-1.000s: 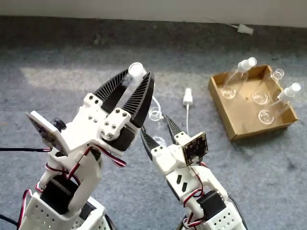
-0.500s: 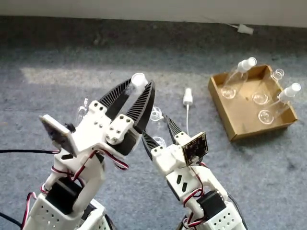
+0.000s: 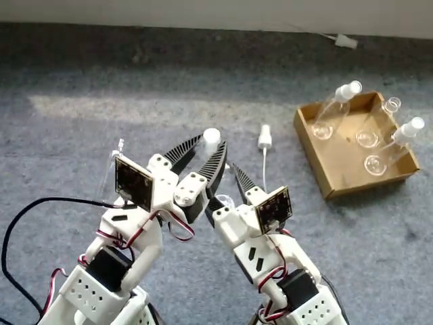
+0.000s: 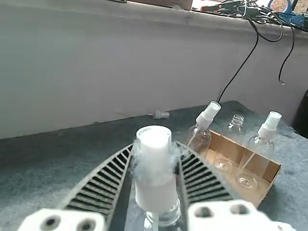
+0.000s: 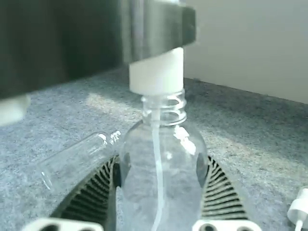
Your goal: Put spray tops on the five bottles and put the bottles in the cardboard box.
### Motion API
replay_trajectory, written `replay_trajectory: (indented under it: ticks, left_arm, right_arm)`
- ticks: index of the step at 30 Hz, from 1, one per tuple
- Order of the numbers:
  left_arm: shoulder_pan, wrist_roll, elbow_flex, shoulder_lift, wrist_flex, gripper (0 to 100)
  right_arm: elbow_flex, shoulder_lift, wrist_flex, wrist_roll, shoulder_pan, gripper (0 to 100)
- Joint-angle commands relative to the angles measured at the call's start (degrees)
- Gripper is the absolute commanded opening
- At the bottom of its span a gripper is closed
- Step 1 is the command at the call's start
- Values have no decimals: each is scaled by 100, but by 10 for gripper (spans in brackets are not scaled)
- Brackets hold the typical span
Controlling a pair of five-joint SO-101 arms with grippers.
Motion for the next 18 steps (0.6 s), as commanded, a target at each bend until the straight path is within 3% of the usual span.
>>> replay_trajectory:
  ticks: [1, 18]
  left_arm:
    - [66, -167, 22, -13, -9, 5]
    - [101, -158, 48, -4, -299, 5]
  right_arm:
    - [479, -84, -127, 62, 4, 91]
    - [488, -84, -127, 62, 4, 91]
